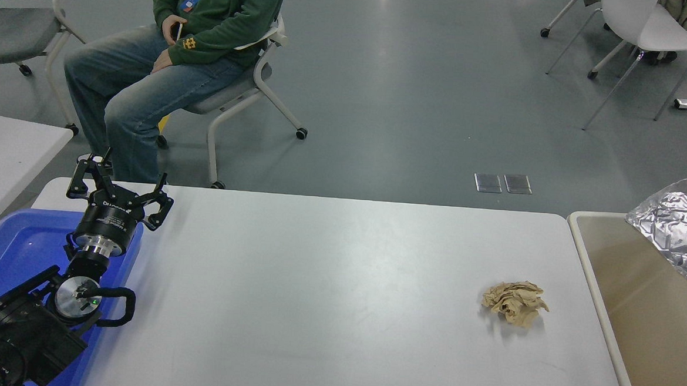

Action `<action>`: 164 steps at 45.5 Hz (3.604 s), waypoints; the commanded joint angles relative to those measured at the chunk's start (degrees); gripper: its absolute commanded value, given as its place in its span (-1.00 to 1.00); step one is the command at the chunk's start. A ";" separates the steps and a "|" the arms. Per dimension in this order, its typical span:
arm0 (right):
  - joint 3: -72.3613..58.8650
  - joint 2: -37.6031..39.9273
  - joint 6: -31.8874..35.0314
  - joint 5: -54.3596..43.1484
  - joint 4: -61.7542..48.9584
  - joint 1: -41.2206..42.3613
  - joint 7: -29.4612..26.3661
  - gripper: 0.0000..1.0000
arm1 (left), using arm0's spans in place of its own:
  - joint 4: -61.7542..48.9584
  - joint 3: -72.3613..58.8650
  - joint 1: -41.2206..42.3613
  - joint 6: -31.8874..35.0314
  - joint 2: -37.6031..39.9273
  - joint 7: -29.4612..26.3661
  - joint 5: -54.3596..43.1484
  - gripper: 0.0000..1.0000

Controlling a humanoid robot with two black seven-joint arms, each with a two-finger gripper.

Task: Clean the table surface

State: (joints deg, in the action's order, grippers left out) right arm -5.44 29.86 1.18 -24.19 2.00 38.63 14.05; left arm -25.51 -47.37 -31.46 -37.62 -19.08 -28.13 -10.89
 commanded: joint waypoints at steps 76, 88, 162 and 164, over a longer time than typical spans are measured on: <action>25.12 11.09 -0.74 4.32 36.39 11.29 0.01 0.97 | 0.02 0.00 0.00 0.00 0.00 0.00 -0.01 1.00; 29.17 8.82 -0.82 4.05 44.14 9.89 0.01 0.97 | 0.02 0.00 0.00 0.00 0.00 0.00 -0.01 1.00; 44.46 -7.19 0.14 21.72 56.36 -4.97 12.32 0.96 | 0.02 0.00 0.00 0.00 0.00 0.00 0.00 1.00; 44.81 -7.27 0.23 21.72 56.45 -5.06 12.32 0.97 | 0.02 0.00 0.00 0.00 0.00 0.00 -0.01 1.00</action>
State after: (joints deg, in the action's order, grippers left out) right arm 38.60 23.05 1.31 -2.57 58.01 33.88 26.02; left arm -25.57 -47.37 -31.47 -37.63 -19.07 -28.13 -10.87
